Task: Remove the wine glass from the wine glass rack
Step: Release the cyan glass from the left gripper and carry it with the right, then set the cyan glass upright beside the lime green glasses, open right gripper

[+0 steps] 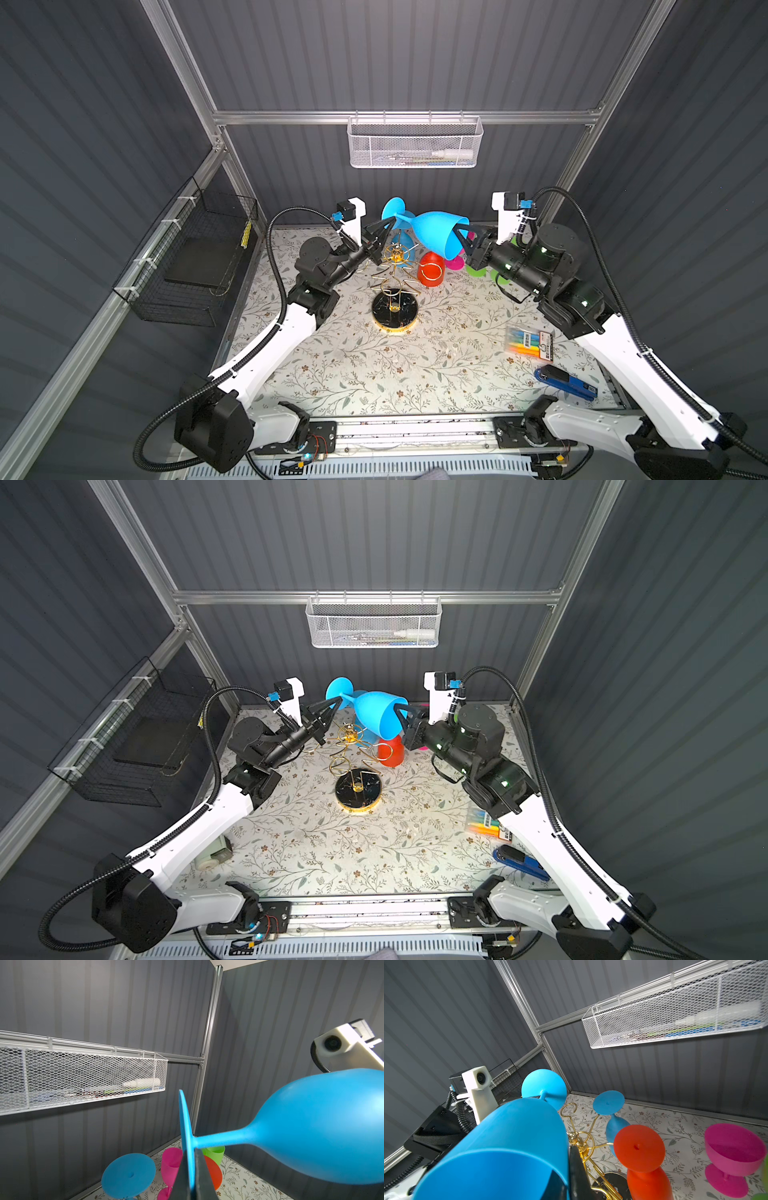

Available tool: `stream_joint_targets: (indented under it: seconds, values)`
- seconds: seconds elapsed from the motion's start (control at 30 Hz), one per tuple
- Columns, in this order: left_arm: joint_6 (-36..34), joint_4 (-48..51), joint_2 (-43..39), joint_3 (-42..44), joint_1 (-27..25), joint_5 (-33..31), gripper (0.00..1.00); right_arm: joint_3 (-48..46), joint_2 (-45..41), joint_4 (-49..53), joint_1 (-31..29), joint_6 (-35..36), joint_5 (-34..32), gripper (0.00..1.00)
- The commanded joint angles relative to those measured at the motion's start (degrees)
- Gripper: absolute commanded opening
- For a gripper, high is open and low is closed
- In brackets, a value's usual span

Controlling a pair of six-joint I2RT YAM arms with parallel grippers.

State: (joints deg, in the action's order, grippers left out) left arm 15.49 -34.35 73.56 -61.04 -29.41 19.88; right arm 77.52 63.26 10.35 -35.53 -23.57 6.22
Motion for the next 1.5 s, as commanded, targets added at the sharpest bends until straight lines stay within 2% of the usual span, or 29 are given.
stream_joint_targets:
  seconds: [0.0,0.07,0.1,0.13,0.17,0.2,0.3,0.47,0.6,0.7,0.83,0.9,1.07,1.23,1.47]
  values:
    - [-0.11,-2.4,-0.52,0.33,0.23,-0.54,0.01,-1.04,-0.91,-2.96,0.09,-1.91,1.36,0.0]
    - [-0.61,-2.07,-0.61,0.5,0.23,-1.47,0.05,-1.06,-1.17,-2.78,0.06,-1.8,0.95,0.0]
    - [-0.85,-1.75,-0.77,0.58,0.23,-2.85,0.11,-0.87,-1.42,-2.18,0.09,-1.59,0.53,0.0]
    - [-1.14,-1.39,-1.08,0.82,0.23,-3.66,0.25,-0.71,-1.79,-1.41,0.2,-1.25,-0.24,0.0]
    - [-1.29,-1.07,-1.37,0.91,0.23,-4.55,0.45,-0.61,-2.29,-0.9,0.35,-0.91,-0.88,0.0]
    - [-1.76,-0.67,-1.85,1.22,0.23,-5.52,0.55,-0.7,-2.99,-0.27,0.72,-0.61,-1.56,0.0]
    - [-4.12,1.05,-3.49,2.08,0.23,-8.72,0.68,-0.78,-5.85,2.3,2.45,0.25,-3.49,0.0]
    - [-8.44,3.35,-6.09,3.02,0.31,-13.91,0.78,-0.81,-11.86,8.57,6.18,1.53,-7.0,0.0]
    - [-12.64,7.53,-8.59,3.55,0.77,-22.19,0.88,1.32,-16.08,20.49,7.46,3.97,-15.3,0.0]
    - [-12.77,7.62,-10.79,6.1,3.83,-25.7,0.91,2.93,-18.27,30.93,7.62,5.23,-22.79,0.0]
    - [-6.12,6.96,-12.44,10.7,13.07,-24.67,0.93,5.57,-17.99,45.09,8.11,4.36,-28.41,0.0]
    - [-5.49,5.87,-12.8,13.2,16.3,-22.48,0.93,5.98,-16.86,50.57,8.2,3.65,-29.3,0.0]
    - [-7.55,3.69,-12.92,16.55,16.93,-23.49,0.93,6.97,-10.24,60.23,9.21,3.52,-29.44,0.0]
    - [-8.33,3.83,-12.9,17.9,17.37,-24.38,0.93,5.94,-3.3,62.8,13.94,5.69,-27.3,0.0]
    - [-10.08,4.56,-14.69,19.9,17.34,-25.98,0.94,2.54,4.44,58.55,24.6,9.96,-21.25,0.0]
